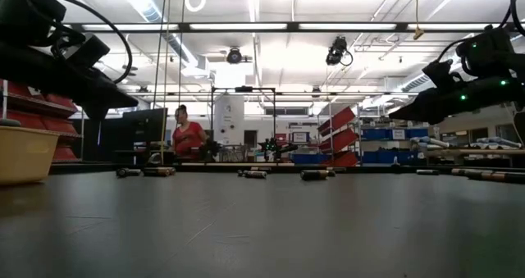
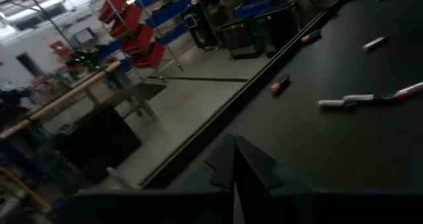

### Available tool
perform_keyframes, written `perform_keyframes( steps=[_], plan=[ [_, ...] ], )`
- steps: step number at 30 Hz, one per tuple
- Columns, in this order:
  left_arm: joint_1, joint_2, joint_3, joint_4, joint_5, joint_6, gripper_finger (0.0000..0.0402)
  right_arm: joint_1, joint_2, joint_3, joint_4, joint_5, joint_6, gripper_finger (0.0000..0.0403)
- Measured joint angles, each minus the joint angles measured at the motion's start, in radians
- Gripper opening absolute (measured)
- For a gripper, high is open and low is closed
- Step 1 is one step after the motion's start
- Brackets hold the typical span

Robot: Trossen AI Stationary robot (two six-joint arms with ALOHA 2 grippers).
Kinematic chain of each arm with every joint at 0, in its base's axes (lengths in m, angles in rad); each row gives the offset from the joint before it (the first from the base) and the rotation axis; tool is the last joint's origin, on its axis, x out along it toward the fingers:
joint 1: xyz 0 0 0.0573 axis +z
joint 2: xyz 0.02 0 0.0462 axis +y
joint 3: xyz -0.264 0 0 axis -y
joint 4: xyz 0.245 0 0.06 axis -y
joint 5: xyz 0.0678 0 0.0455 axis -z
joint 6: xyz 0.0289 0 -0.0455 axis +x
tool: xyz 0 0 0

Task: Sort batteries
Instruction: Put the silver battery into the green bin

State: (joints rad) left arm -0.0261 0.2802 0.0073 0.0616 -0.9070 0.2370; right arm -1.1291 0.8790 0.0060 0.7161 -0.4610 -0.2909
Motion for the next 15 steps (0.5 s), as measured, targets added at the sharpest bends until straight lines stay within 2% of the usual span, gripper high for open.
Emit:
perform_keyframes(
  steps=[3, 11, 15],
  plan=[
    [0.0, 0.0, 0.0, 0.001, 0.034, -0.096, 0.0016, 0.0, 0.0, 0.0, 0.0, 0.0, 0.0, 0.0003],
    [0.0, 0.0, 0.0, -0.002, 0.042, -0.438, 0.0016, 0.0, 0.0, 0.0, 0.0, 0.0, 0.0, 0.0003],
    [0.0, 0.0, 0.0, 0.002, 0.104, -0.481, 0.0016, 0.0, 0.0, 0.0, 0.0, 0.0, 0.0, 0.0003]
  ],
)
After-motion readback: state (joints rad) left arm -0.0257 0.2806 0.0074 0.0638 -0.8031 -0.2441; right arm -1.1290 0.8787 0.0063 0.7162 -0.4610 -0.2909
